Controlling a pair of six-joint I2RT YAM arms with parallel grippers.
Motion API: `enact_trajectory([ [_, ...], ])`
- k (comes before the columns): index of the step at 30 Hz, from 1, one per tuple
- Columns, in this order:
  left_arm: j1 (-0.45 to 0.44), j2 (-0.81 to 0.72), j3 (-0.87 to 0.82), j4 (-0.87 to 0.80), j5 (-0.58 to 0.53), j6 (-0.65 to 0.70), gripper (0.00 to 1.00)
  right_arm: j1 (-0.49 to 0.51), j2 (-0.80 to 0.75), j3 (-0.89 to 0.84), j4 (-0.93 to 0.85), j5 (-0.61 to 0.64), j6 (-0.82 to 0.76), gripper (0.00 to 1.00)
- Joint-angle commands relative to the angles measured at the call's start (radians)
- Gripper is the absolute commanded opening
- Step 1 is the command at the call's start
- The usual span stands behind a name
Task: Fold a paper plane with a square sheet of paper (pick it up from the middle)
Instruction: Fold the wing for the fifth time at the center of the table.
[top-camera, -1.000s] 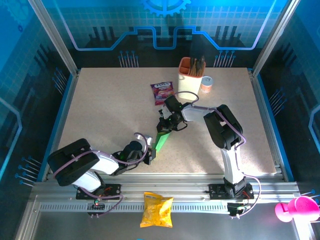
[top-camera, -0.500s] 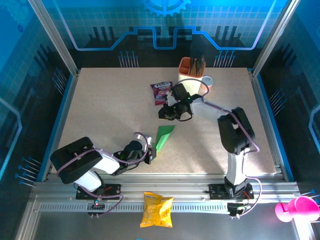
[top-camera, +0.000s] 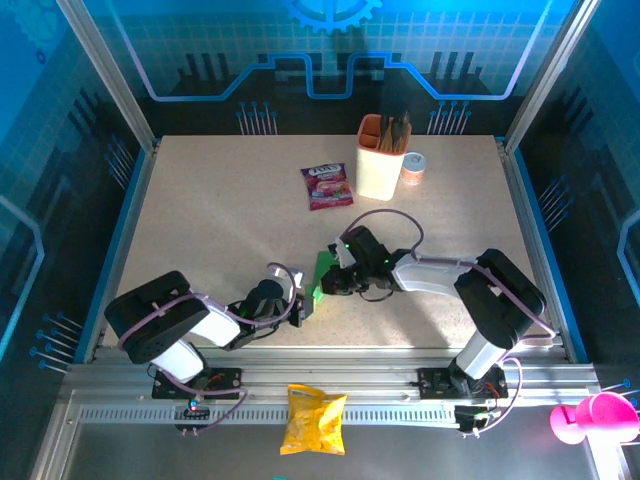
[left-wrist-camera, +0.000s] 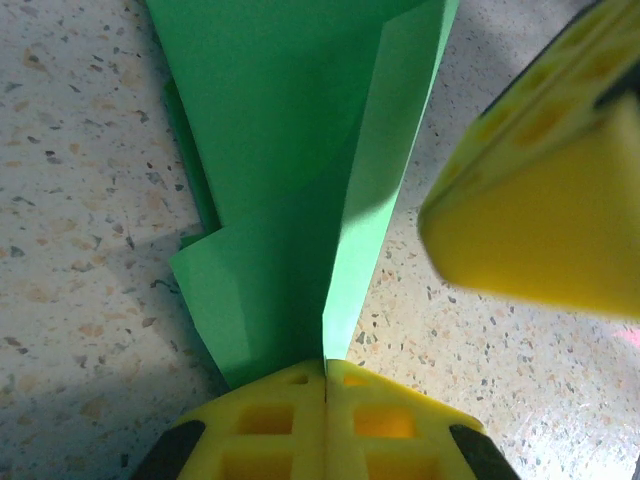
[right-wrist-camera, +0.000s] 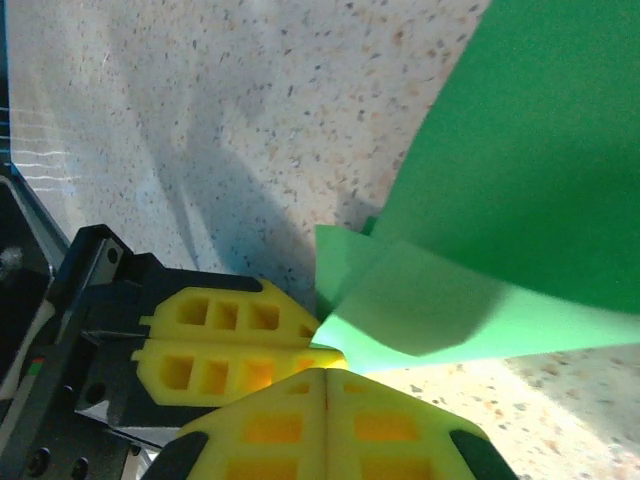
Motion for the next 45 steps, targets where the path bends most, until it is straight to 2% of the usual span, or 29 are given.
enact_trajectory([
  [1,0.013,0.049,-0.01,-0.084,0.01,-0.013,0.0,0.023,0.02,-0.002,0.135,0.041,0.04,0.01],
  [15,0.028,0.066,-0.019,-0.058,0.035,-0.018,0.0,0.016,0.116,-0.004,0.203,0.041,0.029,0.0],
  [29,0.041,0.079,-0.025,-0.04,0.052,-0.024,0.0,0.016,0.025,-0.111,0.254,0.035,0.029,0.0],
  [45,0.052,0.114,-0.027,-0.009,0.084,-0.029,0.0,-0.018,0.135,-0.048,0.324,0.019,0.027,0.0],
])
